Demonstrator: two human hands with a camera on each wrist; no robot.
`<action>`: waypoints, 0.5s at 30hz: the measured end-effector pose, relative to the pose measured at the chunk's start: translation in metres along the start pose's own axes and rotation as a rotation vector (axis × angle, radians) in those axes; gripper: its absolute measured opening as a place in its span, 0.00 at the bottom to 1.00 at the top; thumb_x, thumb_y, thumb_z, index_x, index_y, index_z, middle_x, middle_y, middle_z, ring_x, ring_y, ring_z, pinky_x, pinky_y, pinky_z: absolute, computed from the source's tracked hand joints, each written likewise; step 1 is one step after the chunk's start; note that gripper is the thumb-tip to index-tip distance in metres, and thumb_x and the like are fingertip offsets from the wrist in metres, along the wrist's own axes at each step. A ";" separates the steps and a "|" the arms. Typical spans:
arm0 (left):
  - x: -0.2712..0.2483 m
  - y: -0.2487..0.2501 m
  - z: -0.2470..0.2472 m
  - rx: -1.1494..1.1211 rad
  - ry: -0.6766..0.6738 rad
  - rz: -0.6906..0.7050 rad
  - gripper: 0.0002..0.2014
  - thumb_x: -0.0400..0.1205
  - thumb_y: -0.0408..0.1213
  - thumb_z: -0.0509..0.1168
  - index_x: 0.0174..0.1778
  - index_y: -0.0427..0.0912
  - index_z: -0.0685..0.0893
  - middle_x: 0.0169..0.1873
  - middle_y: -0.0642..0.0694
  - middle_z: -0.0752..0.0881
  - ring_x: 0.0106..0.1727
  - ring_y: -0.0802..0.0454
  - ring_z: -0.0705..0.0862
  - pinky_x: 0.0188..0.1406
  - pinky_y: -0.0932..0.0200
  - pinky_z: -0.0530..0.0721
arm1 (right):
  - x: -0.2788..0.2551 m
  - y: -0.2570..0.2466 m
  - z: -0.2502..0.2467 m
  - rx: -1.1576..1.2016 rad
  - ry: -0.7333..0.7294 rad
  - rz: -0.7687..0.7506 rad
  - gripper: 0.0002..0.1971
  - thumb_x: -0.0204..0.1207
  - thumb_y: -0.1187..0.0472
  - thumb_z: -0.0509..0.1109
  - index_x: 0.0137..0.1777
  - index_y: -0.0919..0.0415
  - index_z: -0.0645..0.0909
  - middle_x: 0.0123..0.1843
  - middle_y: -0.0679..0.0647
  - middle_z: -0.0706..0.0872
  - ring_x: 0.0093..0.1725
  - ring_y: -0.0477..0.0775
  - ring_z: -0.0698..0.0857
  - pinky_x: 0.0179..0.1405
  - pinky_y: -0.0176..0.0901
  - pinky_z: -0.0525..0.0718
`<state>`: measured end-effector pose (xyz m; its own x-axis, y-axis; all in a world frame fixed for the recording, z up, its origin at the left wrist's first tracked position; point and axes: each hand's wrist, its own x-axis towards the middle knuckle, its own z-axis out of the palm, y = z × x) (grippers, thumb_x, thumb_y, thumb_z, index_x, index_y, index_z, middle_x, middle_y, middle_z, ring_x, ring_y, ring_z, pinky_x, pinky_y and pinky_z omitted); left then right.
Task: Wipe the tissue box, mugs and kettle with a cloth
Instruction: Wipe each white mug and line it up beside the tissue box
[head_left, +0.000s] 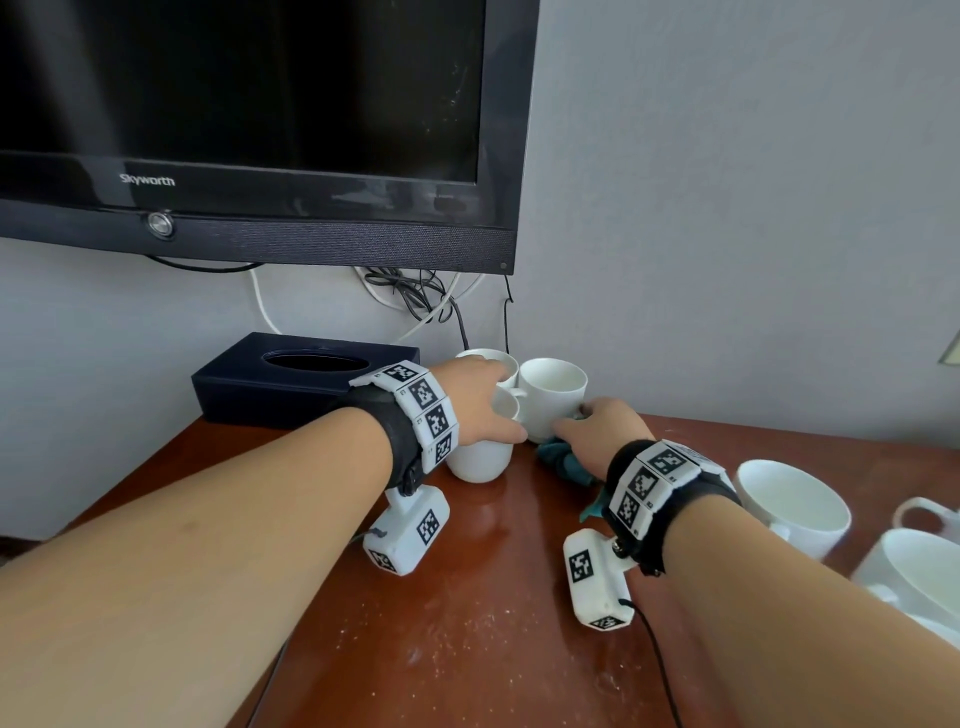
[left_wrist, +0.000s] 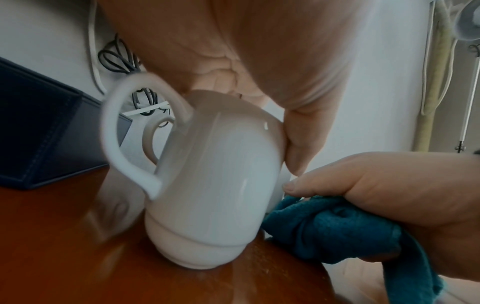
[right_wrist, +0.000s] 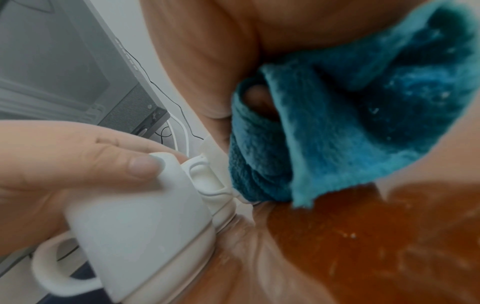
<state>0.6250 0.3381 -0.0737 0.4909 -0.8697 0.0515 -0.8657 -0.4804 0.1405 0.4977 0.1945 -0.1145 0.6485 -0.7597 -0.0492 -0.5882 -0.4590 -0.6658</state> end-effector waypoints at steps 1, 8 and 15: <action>0.000 0.000 0.000 0.001 -0.001 -0.001 0.39 0.79 0.63 0.74 0.80 0.45 0.74 0.70 0.45 0.81 0.68 0.43 0.81 0.61 0.52 0.81 | 0.000 0.000 0.000 0.004 0.003 -0.002 0.11 0.78 0.55 0.72 0.50 0.64 0.87 0.40 0.59 0.89 0.35 0.58 0.84 0.28 0.42 0.75; 0.002 0.004 0.002 0.005 0.010 -0.008 0.38 0.78 0.63 0.74 0.79 0.43 0.74 0.68 0.43 0.83 0.67 0.42 0.82 0.59 0.51 0.82 | -0.001 -0.002 0.002 0.038 0.002 0.015 0.11 0.79 0.57 0.70 0.48 0.67 0.87 0.35 0.57 0.85 0.33 0.57 0.81 0.28 0.43 0.76; 0.005 0.004 0.004 -0.008 0.006 -0.025 0.30 0.77 0.64 0.75 0.63 0.47 0.77 0.56 0.47 0.80 0.63 0.43 0.82 0.50 0.53 0.77 | -0.001 -0.002 0.003 0.045 -0.003 0.021 0.10 0.78 0.58 0.70 0.46 0.66 0.86 0.34 0.57 0.84 0.32 0.56 0.81 0.27 0.43 0.74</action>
<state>0.6237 0.3320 -0.0772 0.5133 -0.8565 0.0534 -0.8522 -0.5014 0.1494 0.4998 0.1976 -0.1147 0.6380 -0.7672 -0.0660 -0.5795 -0.4219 -0.6973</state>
